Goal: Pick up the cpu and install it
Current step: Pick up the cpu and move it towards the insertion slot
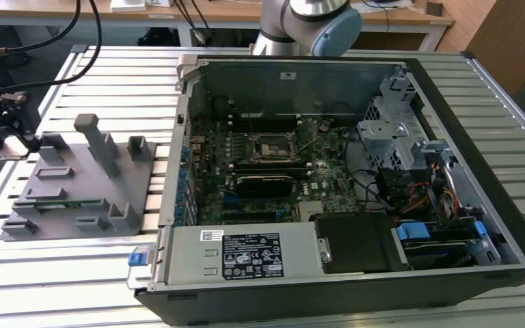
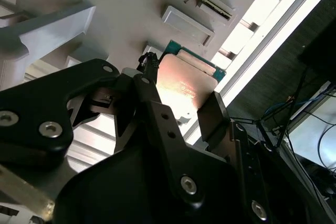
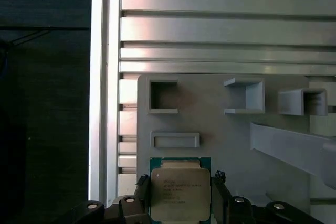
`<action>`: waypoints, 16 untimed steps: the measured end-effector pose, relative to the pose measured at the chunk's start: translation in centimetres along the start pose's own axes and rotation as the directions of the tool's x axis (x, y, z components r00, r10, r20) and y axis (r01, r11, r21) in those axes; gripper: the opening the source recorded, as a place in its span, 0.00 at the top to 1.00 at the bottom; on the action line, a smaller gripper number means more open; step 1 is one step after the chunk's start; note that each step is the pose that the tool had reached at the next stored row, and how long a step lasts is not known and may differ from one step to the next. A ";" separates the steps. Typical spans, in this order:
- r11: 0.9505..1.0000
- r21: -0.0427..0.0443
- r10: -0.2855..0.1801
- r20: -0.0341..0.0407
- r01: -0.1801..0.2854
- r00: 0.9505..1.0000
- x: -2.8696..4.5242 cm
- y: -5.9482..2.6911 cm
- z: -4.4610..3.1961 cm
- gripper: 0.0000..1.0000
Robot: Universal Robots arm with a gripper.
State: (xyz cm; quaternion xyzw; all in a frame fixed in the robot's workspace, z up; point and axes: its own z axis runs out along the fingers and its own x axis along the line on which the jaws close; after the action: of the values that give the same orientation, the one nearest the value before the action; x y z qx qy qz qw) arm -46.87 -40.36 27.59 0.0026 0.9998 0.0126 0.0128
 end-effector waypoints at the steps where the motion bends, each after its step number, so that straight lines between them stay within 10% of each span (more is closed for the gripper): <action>1: 1.000 0.000 0.000 0.000 0.000 1.000 0.00 0.00 -0.08 0.45; 16: 1.000 0.000 0.000 0.000 0.000 1.000 -0.03 0.05 -1.15 0.45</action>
State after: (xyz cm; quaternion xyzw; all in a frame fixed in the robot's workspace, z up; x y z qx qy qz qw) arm -46.87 -40.34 28.74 0.0027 0.9998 0.0126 0.0129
